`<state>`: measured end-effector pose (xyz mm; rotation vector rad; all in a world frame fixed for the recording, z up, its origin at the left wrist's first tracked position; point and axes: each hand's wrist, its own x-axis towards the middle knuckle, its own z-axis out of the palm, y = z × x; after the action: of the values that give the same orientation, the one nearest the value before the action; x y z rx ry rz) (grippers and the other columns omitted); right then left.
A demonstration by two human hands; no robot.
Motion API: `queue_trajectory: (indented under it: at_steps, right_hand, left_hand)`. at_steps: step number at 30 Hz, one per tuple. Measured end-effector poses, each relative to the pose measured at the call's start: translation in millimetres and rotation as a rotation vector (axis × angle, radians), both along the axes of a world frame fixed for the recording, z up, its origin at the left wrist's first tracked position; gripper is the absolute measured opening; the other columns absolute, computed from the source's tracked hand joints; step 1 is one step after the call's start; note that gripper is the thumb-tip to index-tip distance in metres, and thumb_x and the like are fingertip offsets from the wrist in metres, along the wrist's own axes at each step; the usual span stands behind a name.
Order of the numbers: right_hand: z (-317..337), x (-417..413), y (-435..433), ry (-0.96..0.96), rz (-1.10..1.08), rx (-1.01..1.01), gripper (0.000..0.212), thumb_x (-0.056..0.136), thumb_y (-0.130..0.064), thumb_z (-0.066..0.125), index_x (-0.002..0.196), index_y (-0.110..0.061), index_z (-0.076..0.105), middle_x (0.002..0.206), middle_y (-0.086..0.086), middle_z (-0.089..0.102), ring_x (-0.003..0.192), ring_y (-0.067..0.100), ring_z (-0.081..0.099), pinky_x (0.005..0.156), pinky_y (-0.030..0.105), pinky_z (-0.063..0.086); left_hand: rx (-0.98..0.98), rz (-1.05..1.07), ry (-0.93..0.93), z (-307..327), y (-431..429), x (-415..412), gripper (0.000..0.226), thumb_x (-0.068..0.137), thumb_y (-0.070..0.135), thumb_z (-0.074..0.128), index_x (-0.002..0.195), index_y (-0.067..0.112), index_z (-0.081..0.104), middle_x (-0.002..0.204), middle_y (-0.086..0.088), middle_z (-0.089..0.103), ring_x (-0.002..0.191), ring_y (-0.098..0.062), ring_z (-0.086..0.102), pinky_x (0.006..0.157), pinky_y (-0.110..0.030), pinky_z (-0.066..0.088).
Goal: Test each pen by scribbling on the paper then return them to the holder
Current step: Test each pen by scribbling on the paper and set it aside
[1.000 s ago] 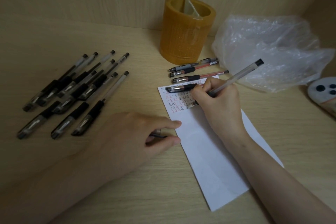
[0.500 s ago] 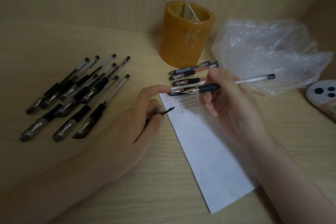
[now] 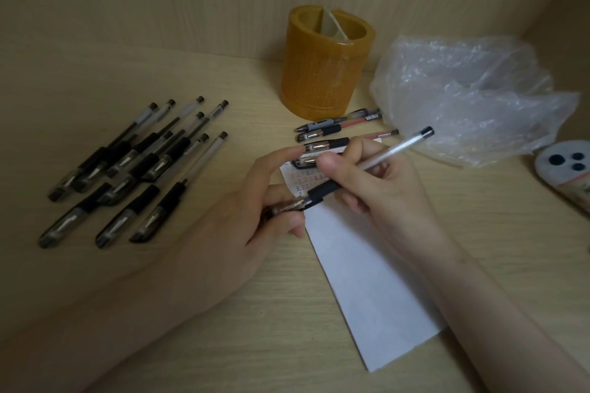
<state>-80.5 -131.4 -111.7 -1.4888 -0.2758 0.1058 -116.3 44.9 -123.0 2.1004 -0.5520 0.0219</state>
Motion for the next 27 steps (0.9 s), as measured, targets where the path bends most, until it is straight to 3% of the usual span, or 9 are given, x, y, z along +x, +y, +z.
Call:
queue_trajectory:
  at_steps: [2, 5, 10, 16, 19, 22, 25, 27]
  right_hand:
    - [-1, 0, 1, -0.018, 0.032, 0.009, 0.026, 0.071, -0.021, 0.078, 0.063, -0.01, 0.056, 0.043, -0.003, 0.044, 0.039, 0.009, 0.035, 0.043, 0.014, 0.03]
    - [0, 0, 0, 0.013, 0.108, 0.079, 0.013, 0.072, -0.017, 0.078, 0.078, -0.009, 0.069, 0.051, 0.0, 0.056, 0.044, 0.009, 0.044, 0.041, 0.013, 0.033]
    - [-1, 0, 0, 0.009, 0.101, 0.031, 0.01, 0.08, -0.013, 0.065, 0.085, -0.01, 0.072, 0.058, 0.0, 0.062, 0.047, 0.008, 0.046, 0.041, 0.014, 0.032]
    - [0, -1, 2, 0.024, 0.115, 0.066, 0.011, 0.081, -0.012, 0.062, 0.086, -0.008, 0.072, 0.056, 0.001, 0.061, 0.044, 0.007, 0.045, 0.041, 0.014, 0.033]
    - [-5, -2, 9, 0.085, 0.13, 0.111, 0.018, 0.089, -0.019, 0.056, 0.085, -0.008, 0.07, 0.056, 0.001, 0.058, 0.042, 0.007, 0.042, 0.05, 0.025, 0.032]
    - [-2, 2, 9, 0.037, 0.066, 0.069, 0.023, 0.091, -0.025, 0.052, 0.087, -0.007, 0.067, 0.061, 0.003, 0.056, 0.052, 0.012, 0.046, 0.055, 0.027, 0.036]
    - [13, 7, -4, -0.044, -0.048, -0.007, 0.027, 0.097, -0.025, 0.048, 0.086, -0.005, 0.063, 0.08, 0.014, 0.064, 0.069, 0.024, 0.061, 0.064, 0.028, 0.051]
    - [29, 10, -18, -0.071, -0.138, -0.062, 0.028, 0.101, -0.018, 0.041, 0.085, -0.005, 0.06, 0.094, 0.013, 0.07, 0.087, 0.027, 0.068, 0.079, 0.033, 0.056]
  left_hand:
    - [-0.031, 0.039, 0.031, 2, 1, 1, 0.031, 0.089, 0.036, 0.048, 0.119, 0.037, 0.042, 0.083, 0.027, 0.065, 0.076, 0.009, 0.059, 0.069, -0.004, 0.039]
    - [-0.106, 0.161, 0.043, 3, 7, 5, 0.024, 0.079, 0.05, 0.048, 0.085, 0.033, 0.064, 0.063, 0.01, 0.064, 0.05, -0.005, 0.053, 0.051, -0.015, 0.041]
    - [-0.143, 0.166, 0.003, 0, 7, 6, 0.039, 0.082, 0.054, 0.047, 0.074, 0.02, 0.065, 0.056, -0.008, 0.057, 0.042, -0.02, 0.045, 0.046, -0.036, 0.042]
    - [-0.137, 0.134, -0.025, 1, 7, 4, 0.035, 0.084, 0.05, 0.047, 0.072, 0.021, 0.062, 0.054, 0.0, 0.054, 0.041, -0.013, 0.046, 0.045, -0.027, 0.041]
    - [-0.15, 0.105, 0.021, 6, 0, 3, 0.024, 0.083, 0.049, 0.057, 0.066, 0.031, 0.059, 0.053, 0.008, 0.058, 0.043, -0.008, 0.048, 0.046, -0.016, 0.04]
    - [-0.149, 0.086, 0.046, 9, -3, 3, 0.018, 0.079, 0.056, 0.053, 0.082, 0.04, 0.061, 0.057, 0.018, 0.06, 0.052, -0.003, 0.055, 0.051, -0.007, 0.038]
    - [-0.078, 0.089, -0.035, 4, 1, 7, 0.045, 0.081, 0.06, 0.04, 0.118, 0.04, 0.055, 0.076, 0.019, 0.063, 0.07, -0.003, 0.061, 0.061, -0.007, 0.041]
    - [-0.052, 0.116, -0.081, 1, 1, 11, 0.05, 0.08, 0.059, 0.037, 0.122, 0.038, 0.053, 0.087, 0.022, 0.062, 0.083, -0.001, 0.059, 0.069, -0.008, 0.042]
